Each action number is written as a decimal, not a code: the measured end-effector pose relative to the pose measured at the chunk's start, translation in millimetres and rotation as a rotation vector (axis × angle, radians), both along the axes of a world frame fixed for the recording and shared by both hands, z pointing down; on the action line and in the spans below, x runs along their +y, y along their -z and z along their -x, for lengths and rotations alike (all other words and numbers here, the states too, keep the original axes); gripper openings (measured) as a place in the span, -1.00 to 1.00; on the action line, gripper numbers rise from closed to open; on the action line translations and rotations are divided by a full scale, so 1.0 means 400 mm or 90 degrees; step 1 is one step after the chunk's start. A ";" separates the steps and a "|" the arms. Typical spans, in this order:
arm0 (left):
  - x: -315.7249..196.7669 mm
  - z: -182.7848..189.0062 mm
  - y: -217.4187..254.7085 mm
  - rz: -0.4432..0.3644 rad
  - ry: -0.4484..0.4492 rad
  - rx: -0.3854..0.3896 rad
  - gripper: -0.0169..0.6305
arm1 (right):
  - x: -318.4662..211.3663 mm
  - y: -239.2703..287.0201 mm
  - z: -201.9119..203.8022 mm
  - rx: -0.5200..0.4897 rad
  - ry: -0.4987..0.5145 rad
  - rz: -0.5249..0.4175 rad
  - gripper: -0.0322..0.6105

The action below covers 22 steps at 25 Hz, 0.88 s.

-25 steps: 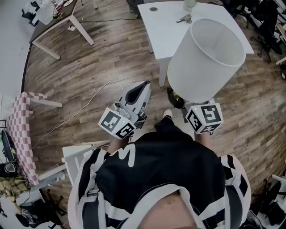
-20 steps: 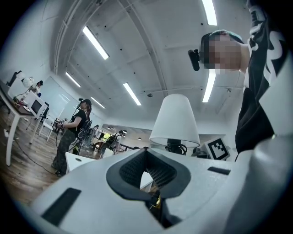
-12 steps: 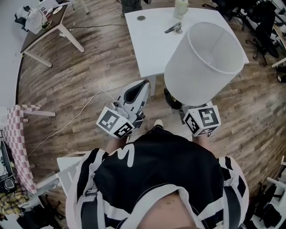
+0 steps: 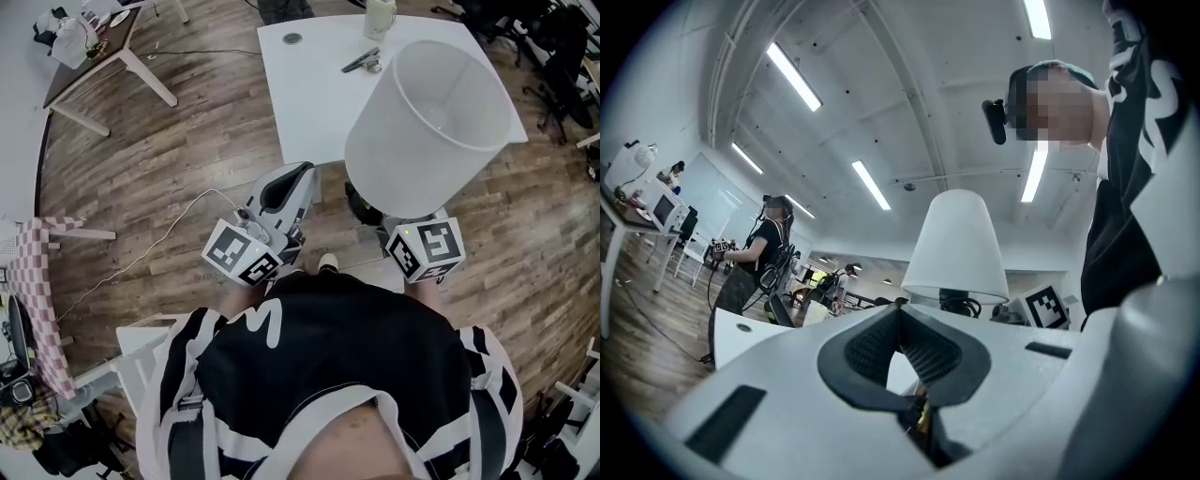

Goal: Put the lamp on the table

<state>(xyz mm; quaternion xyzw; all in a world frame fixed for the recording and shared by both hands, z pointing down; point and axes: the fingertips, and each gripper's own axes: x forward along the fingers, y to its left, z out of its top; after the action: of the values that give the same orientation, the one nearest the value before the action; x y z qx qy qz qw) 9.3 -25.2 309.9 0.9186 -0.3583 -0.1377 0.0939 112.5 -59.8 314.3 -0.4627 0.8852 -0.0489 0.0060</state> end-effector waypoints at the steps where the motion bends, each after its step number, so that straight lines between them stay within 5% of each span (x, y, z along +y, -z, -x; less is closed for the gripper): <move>1: -0.002 -0.002 -0.003 0.002 -0.001 -0.002 -0.92 | -0.003 -0.004 -0.003 -0.002 0.001 0.004 -0.44; 22: -0.061 0.019 -0.019 0.019 0.033 -0.006 -0.92 | -0.079 -0.031 -0.002 -0.018 0.015 0.026 -0.44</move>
<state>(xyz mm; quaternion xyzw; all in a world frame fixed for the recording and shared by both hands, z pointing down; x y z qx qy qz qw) 1.6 -49.5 317.5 0.9081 -0.3846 -0.1306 0.1021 113.3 -91.3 326.8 -0.4514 0.8892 -0.0735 0.0089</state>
